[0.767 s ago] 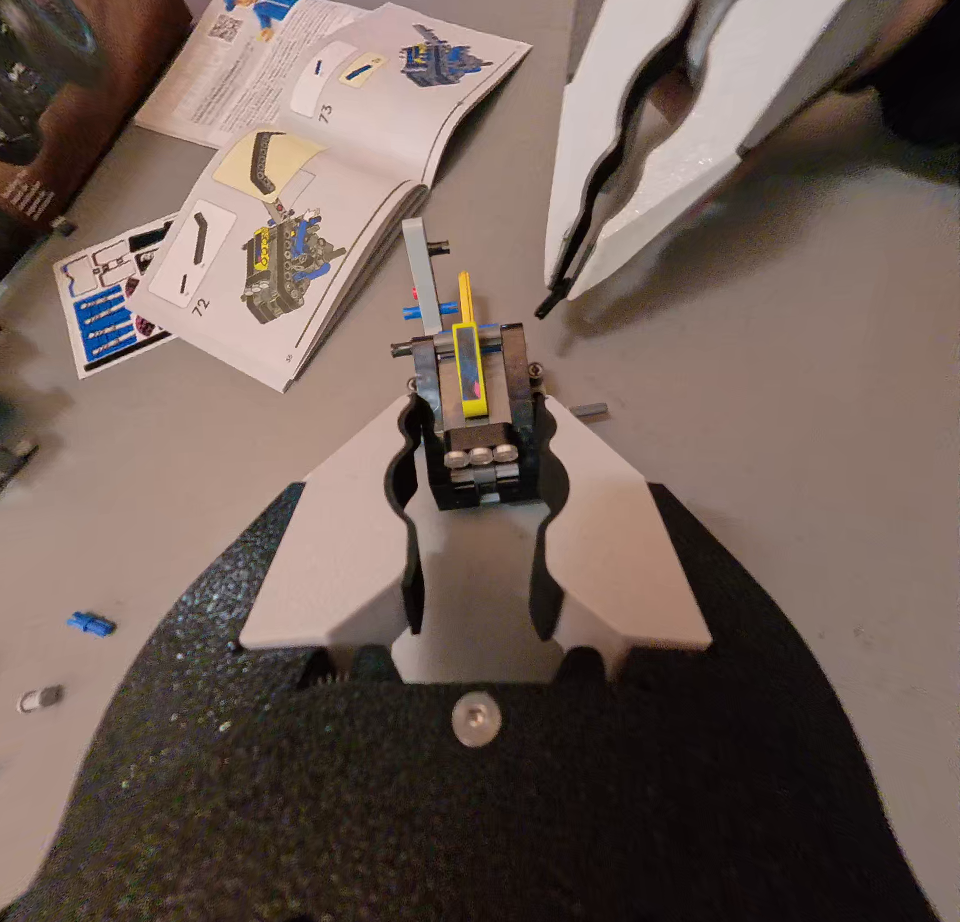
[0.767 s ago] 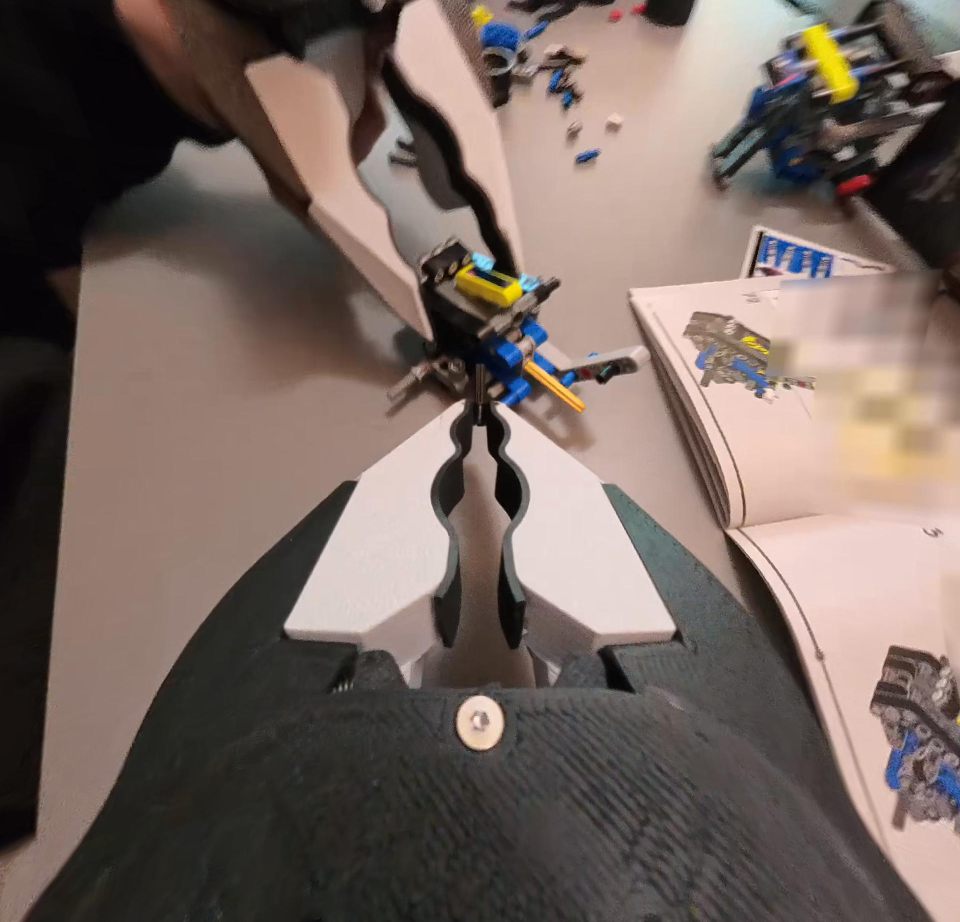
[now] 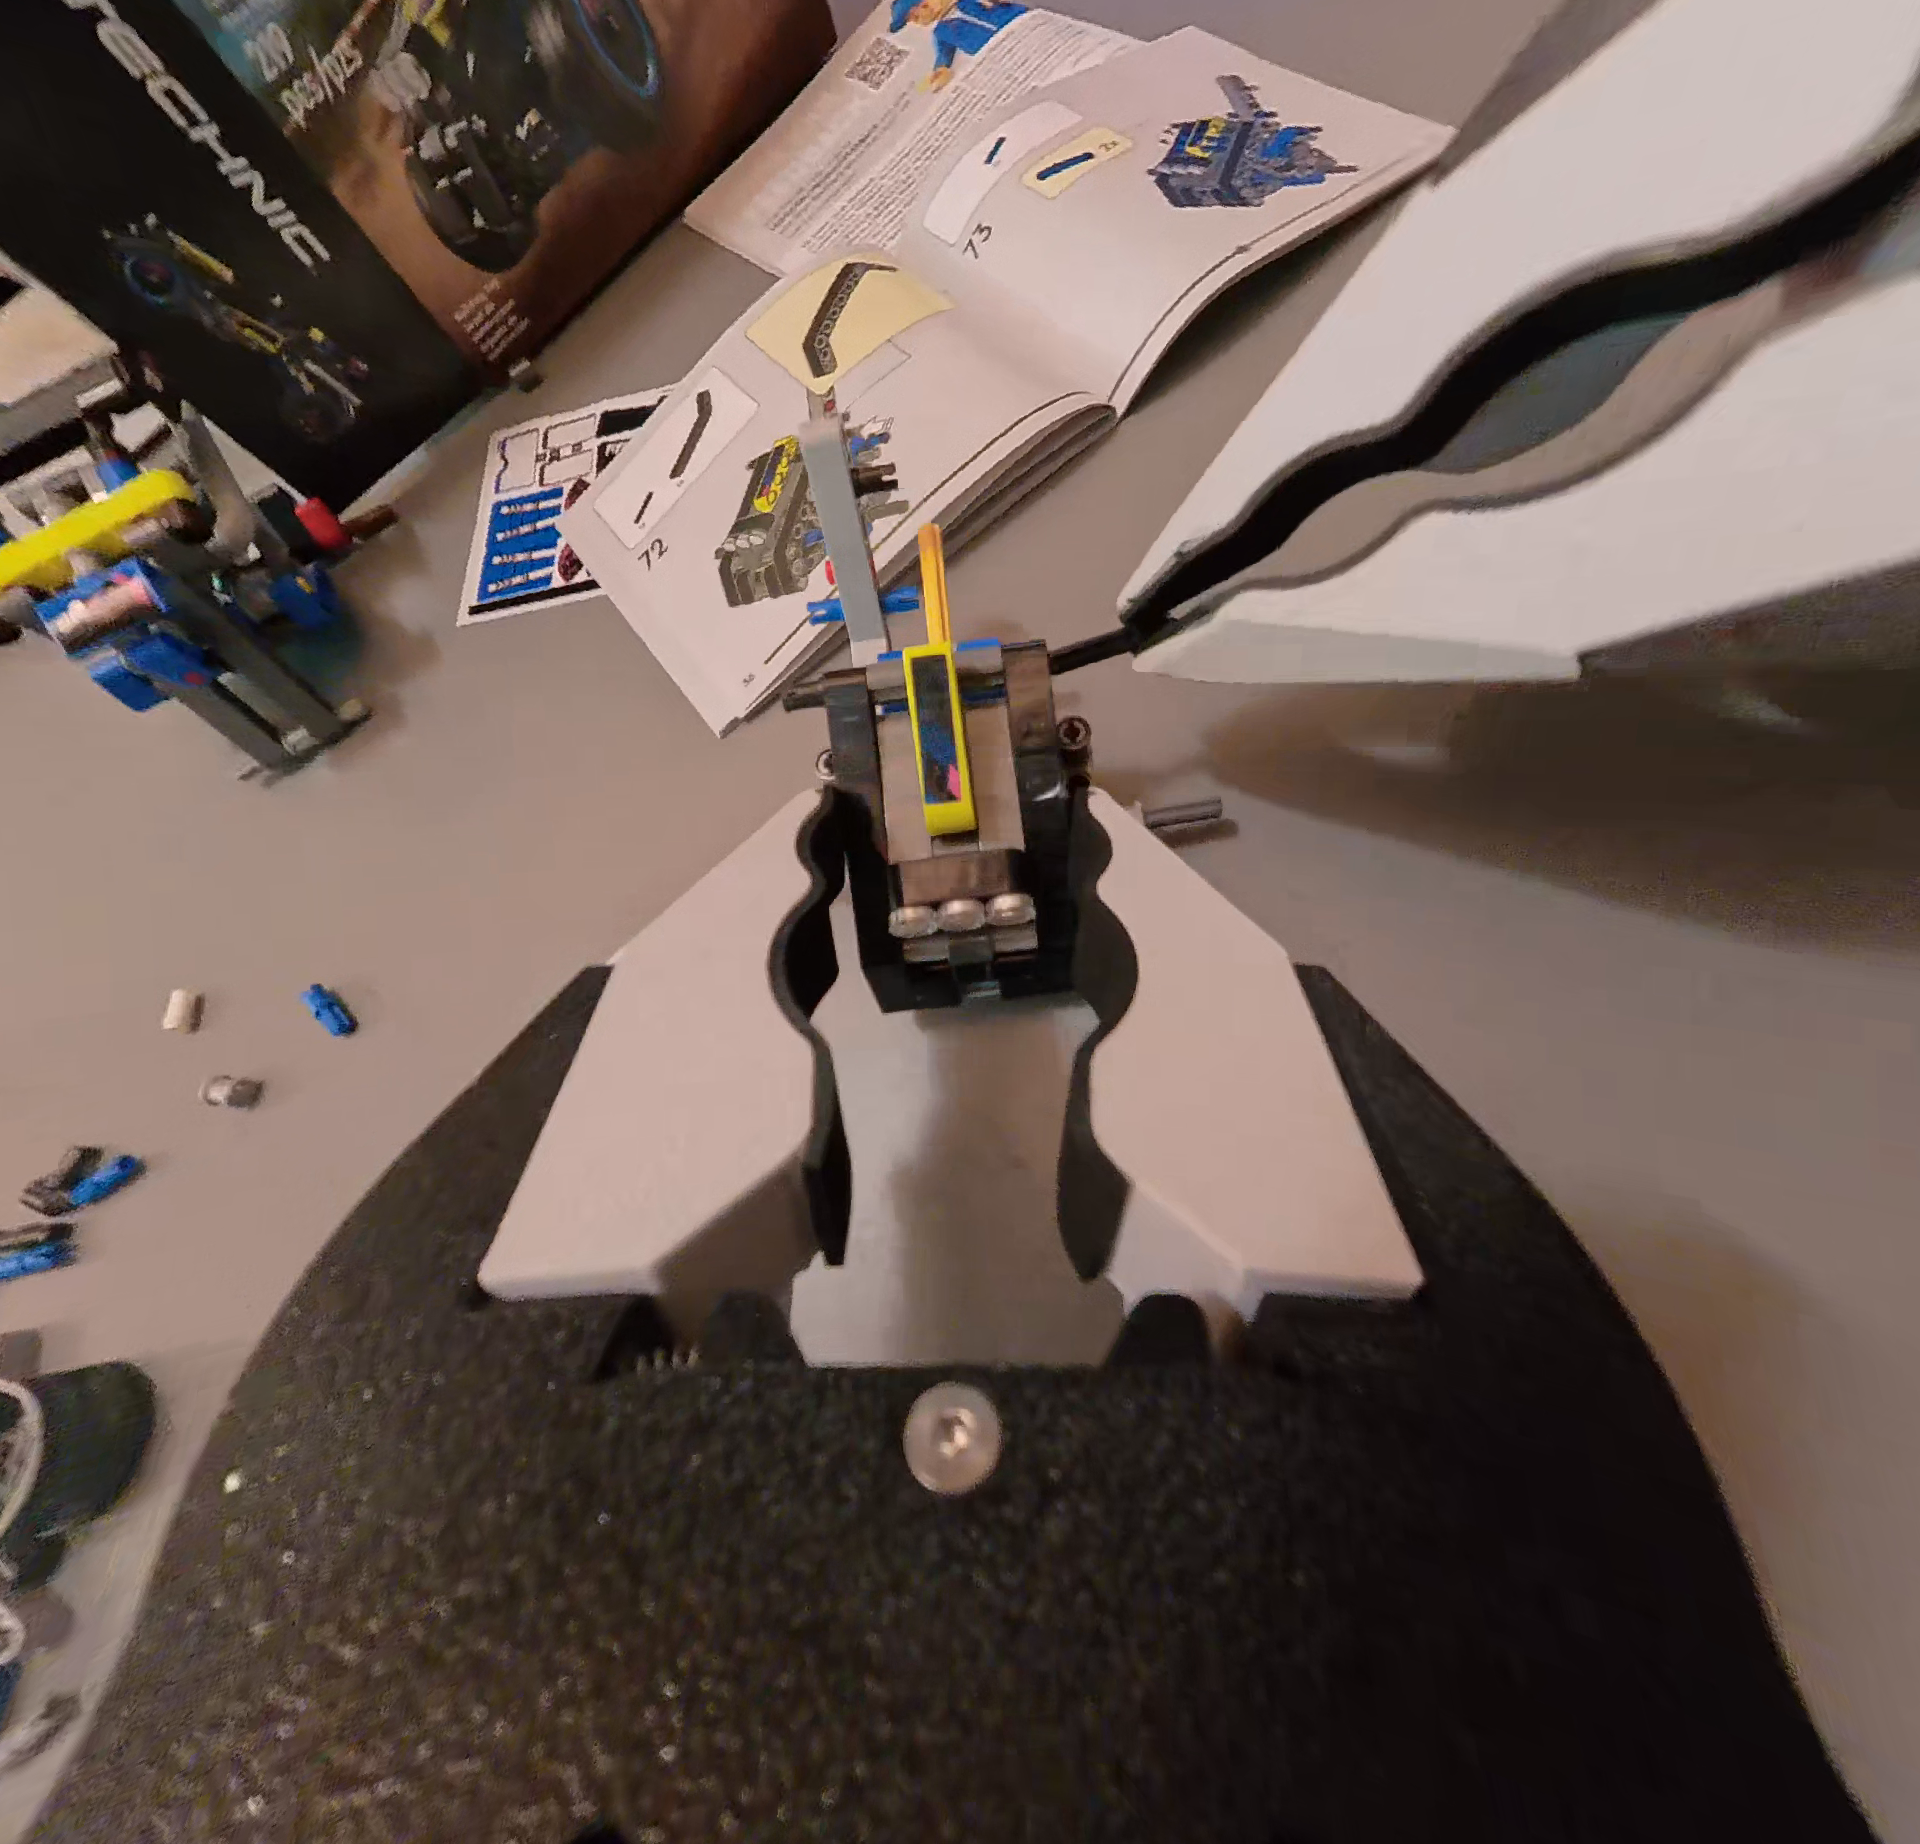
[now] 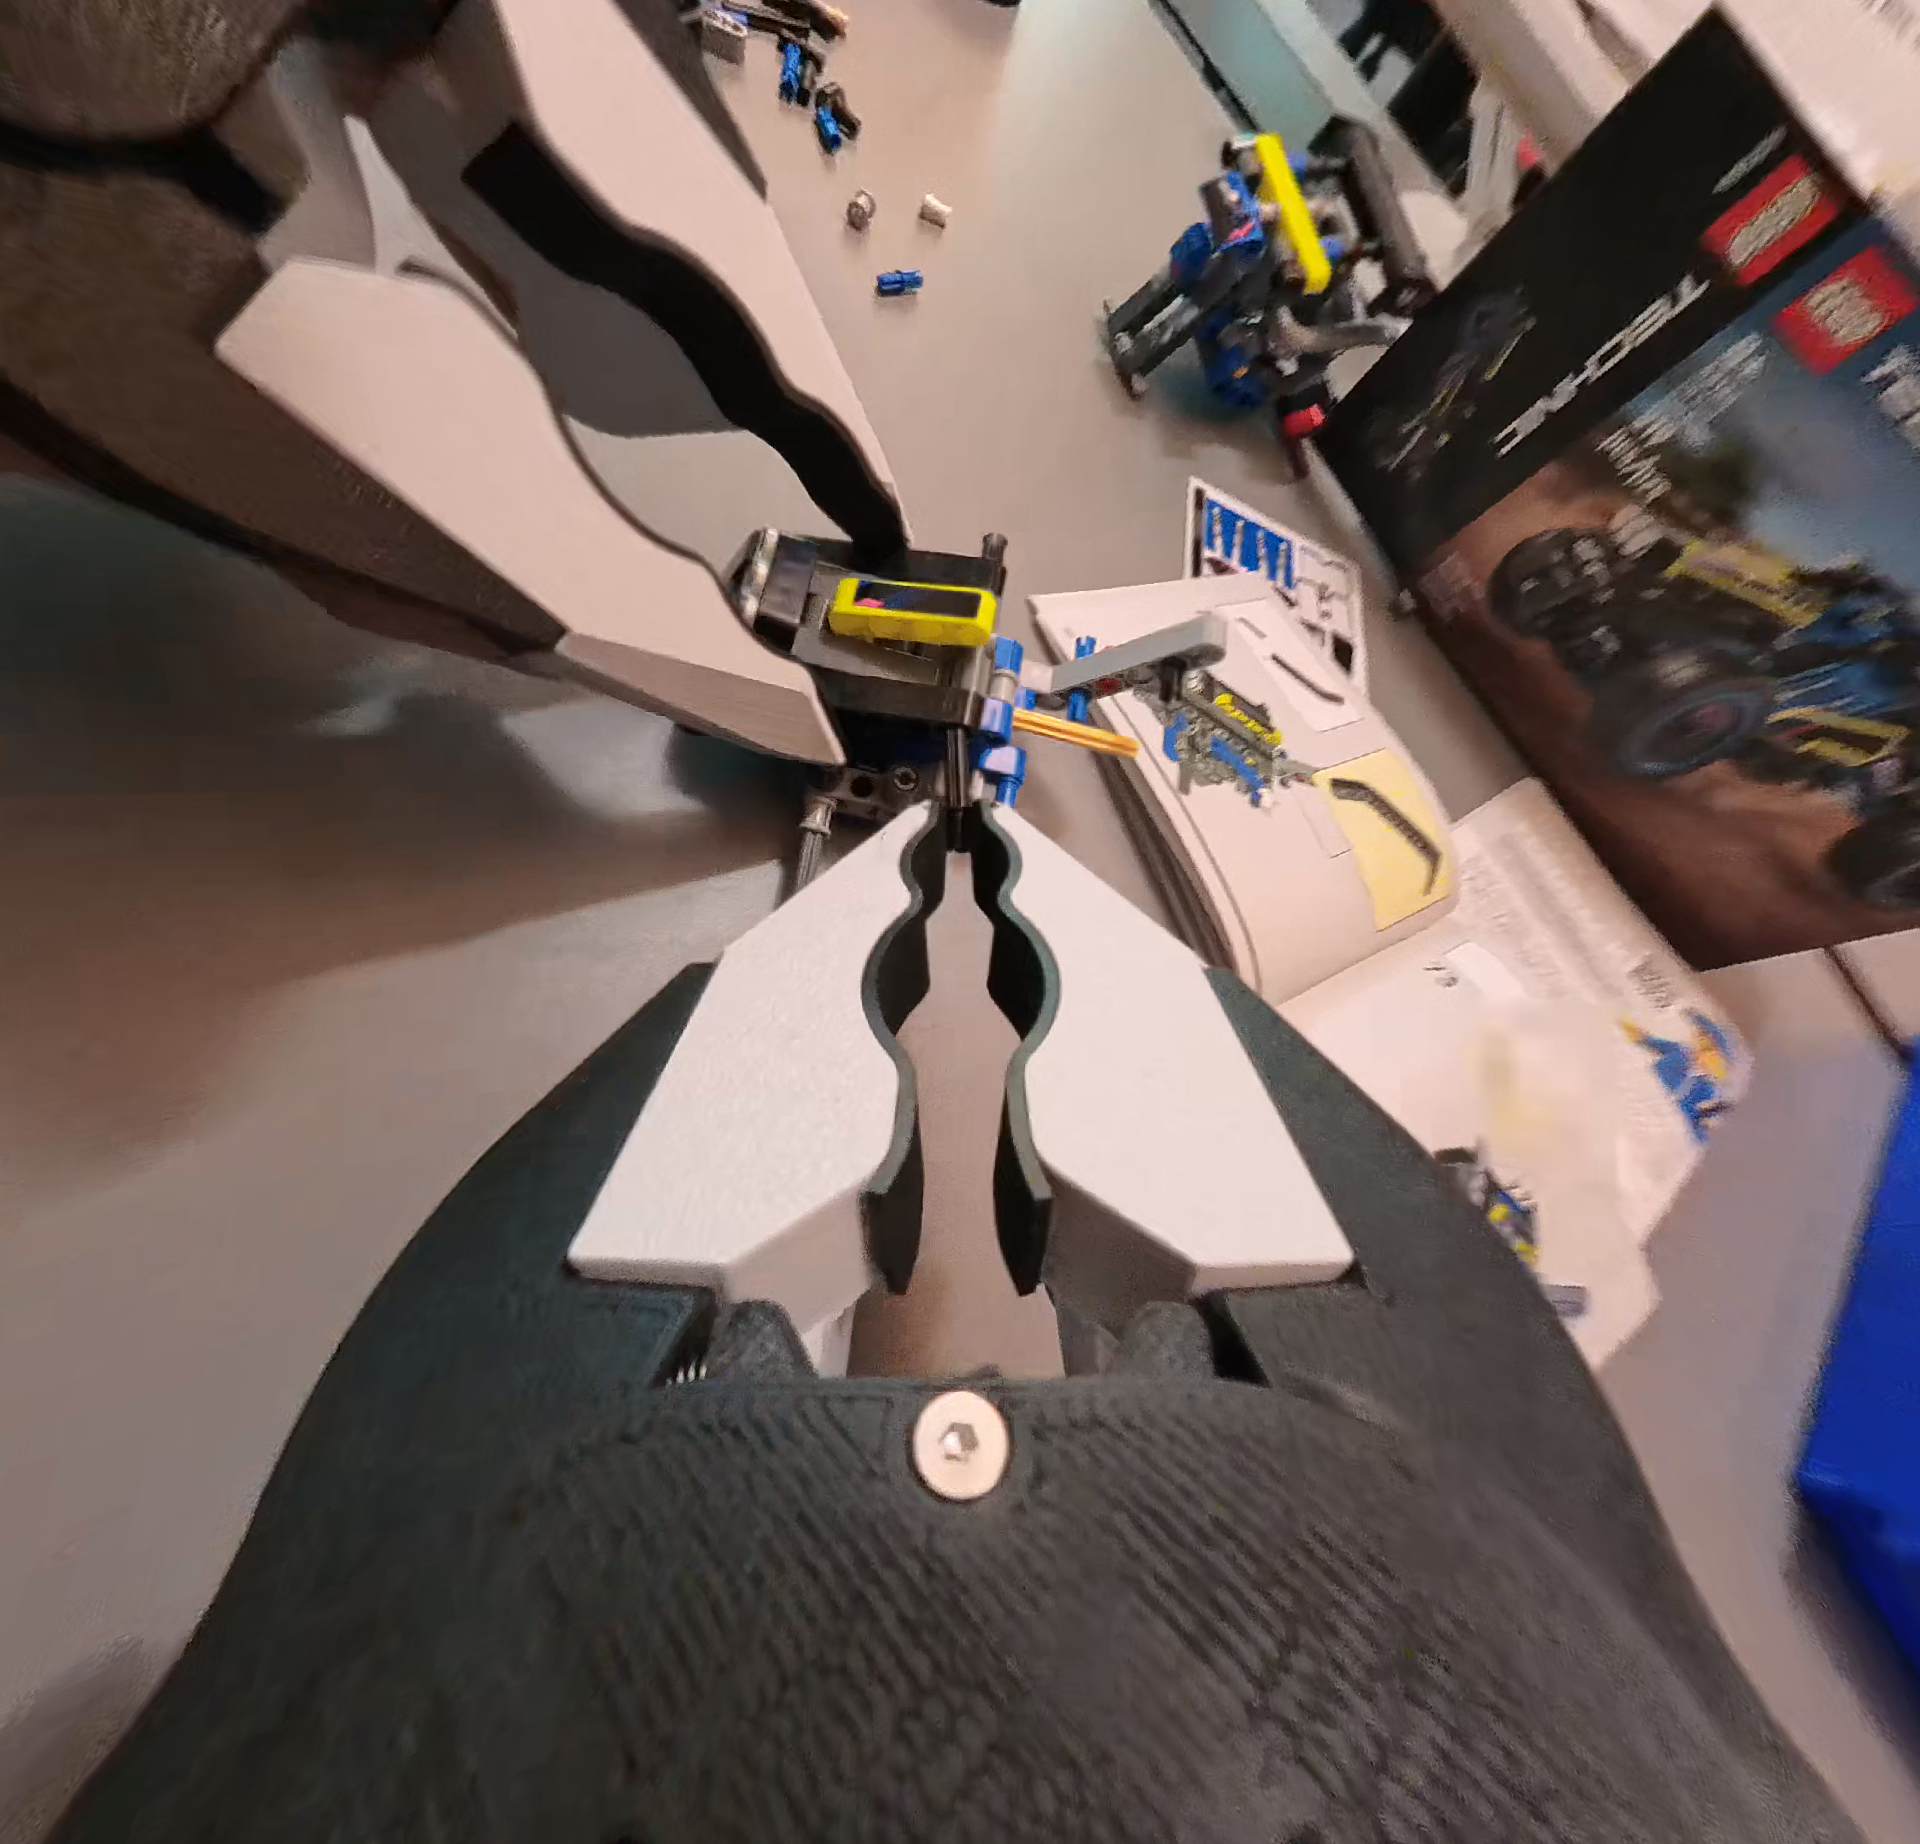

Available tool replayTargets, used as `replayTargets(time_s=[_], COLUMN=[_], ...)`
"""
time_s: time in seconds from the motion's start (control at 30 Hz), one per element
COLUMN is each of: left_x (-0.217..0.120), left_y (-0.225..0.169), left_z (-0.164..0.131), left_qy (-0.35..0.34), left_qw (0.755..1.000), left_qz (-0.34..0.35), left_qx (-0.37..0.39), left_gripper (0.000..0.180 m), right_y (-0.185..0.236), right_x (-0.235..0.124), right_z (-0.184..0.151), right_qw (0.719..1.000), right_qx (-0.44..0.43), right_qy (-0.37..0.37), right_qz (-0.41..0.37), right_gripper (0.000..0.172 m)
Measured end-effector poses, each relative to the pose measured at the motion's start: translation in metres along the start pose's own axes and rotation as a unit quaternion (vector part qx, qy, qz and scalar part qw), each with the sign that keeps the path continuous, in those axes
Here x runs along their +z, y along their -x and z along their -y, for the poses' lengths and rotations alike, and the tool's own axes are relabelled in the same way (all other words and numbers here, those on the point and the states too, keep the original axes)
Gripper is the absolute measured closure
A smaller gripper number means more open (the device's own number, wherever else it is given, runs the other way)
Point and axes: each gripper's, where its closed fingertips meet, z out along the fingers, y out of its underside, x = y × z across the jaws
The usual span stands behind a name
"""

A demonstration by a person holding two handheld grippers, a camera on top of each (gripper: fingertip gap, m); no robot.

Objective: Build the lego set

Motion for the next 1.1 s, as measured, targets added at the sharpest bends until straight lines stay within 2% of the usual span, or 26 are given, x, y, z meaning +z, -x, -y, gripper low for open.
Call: replayTargets(time_s=[0.13, 0.37, 0.43, 0.53, 0.57, 0.63, 0.67, 0.77, 0.9, 1.0, 1.1], left_x=[0.0, -0.001, -0.002, -0.01, -0.015, -0.029, -0.035, -0.047, -0.049, -0.047, -0.046], left_y=[0.002, 0.003, 0.003, 0.007, 0.006, -0.006, -0.013, -0.034, -0.05, -0.053, -0.051], left_z=[-0.003, -0.004, -0.002, 0.009, 0.016, 0.03, 0.034, 0.04, 0.033, 0.028, 0.027], left_qy=[0.007, 0.016, 0.002, -0.047, -0.069, -0.107, -0.12, -0.12, -0.091, -0.075, -0.069], left_qw=[0.999, 0.999, 0.998, 0.997, 0.996, 0.99, 0.982, 0.954, 0.926, 0.908, 0.904], left_qz=[-0.012, -0.006, -0.019, -0.034, -0.044, -0.078, -0.089, -0.118, -0.132, -0.113, -0.095], left_qx=[-0.032, -0.048, -0.056, -0.059, -0.037, 0.058, 0.116, 0.247, 0.343, 0.395, 0.412], left_gripper=[0.141, 0.141, 0.141, 0.141, 0.141, 0.155, 0.157, 0.158, 0.16, 0.179, 0.18], right_y=[-0.001, -0.001, 0.001, 0.005, 0.01, 0.007, 0.015, 0.018, 0.033, 0.037, 0.037], right_x=[0.002, 0.001, 0.001, -0.007, -0.012, -0.022, -0.028, -0.04, -0.049, -0.051, -0.05], right_z=[0.004, 0.008, 0.008, 0.009, 0.01, 0.006, 0.007, 0.009, 0.021, 0.025, 0.026], right_qw=[0.994, 0.986, 0.99, 0.999, 0.998, 0.998, 0.995, 0.993, 0.988, 0.987, 0.986], right_qx=[-0.087, -0.134, -0.116, -0.037, -0.025, -0.015, -0.022, -0.026, -0.036, -0.028, -0.026], right_qy=[0.008, 0.032, 0.014, -0.031, -0.047, -0.049, -0.055, -0.057, -0.073, -0.072, -0.086], right_qz=[-0.059, -0.09, -0.073, -0.007, 0.025, 0.043, 0.079, 0.098, 0.133, 0.142, 0.139], right_gripper=[0.169, 0.169, 0.169, 0.169, 0.169, 0.169, 0.169, 0.169, 0.169, 0.169, 0.169])
